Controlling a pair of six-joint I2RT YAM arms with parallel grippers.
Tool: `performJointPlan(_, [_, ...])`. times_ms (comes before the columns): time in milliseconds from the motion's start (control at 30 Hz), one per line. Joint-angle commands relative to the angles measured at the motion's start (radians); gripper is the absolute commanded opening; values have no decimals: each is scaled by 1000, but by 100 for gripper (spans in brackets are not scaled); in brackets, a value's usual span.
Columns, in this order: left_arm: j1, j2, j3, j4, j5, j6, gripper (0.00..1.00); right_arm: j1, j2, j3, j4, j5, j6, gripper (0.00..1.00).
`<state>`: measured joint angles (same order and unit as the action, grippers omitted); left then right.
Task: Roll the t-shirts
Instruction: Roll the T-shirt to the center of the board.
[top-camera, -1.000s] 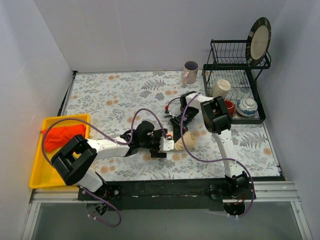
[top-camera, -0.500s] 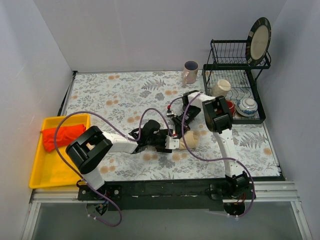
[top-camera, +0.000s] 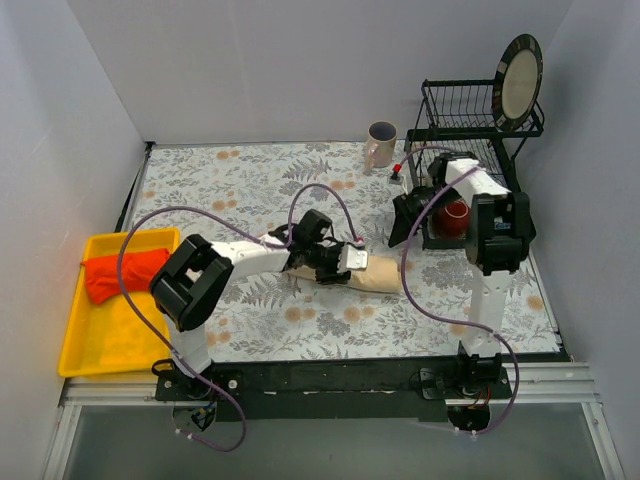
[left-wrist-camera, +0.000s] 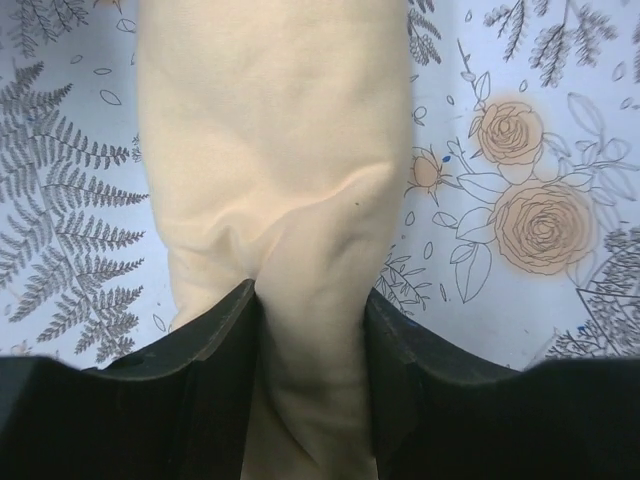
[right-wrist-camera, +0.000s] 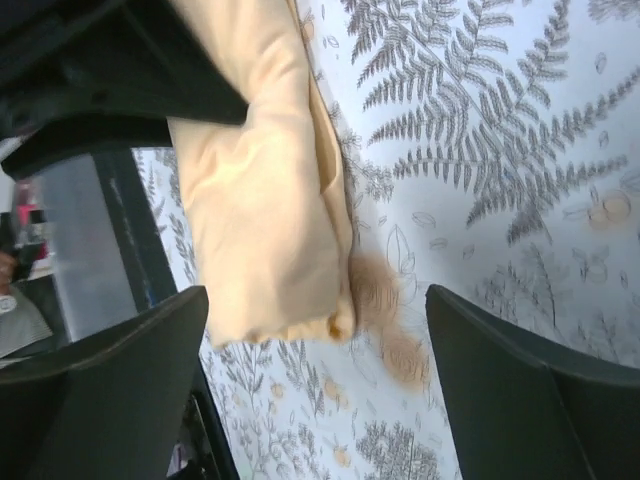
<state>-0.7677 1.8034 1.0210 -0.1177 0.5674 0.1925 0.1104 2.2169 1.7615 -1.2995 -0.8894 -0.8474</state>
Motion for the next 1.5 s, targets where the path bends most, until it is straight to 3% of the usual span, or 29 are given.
performJointPlan(0, [91,155,154,-534,256,-73,32,3,-245,-193,148,58,-62,99])
performJointPlan(133, [139,195,221,-611,321,-70,31,46,-588,-489,503,116,11,99])
performJointPlan(200, [142,221,255,-646,324,-64,32,84,-675,-633,680,170,40,99])
performJointPlan(433, [162,248,287,-652,339,-82,32,265,-847,-830,854,297,22,99])
performJointPlan(667, [174,267,304,-629,357,-136,33,374,-847,-889,933,336,-7,99])
performJointPlan(1133, [197,290,314,-603,367,-188,34,459,-732,-925,948,279,-39,99])
performJointPlan(1333, [214,292,323,-609,405,-232,34,476,-682,-979,1115,332,-21,98])
performJointPlan(1467, [222,255,303,-625,414,-219,37,482,-662,-999,1198,400,-12,84])
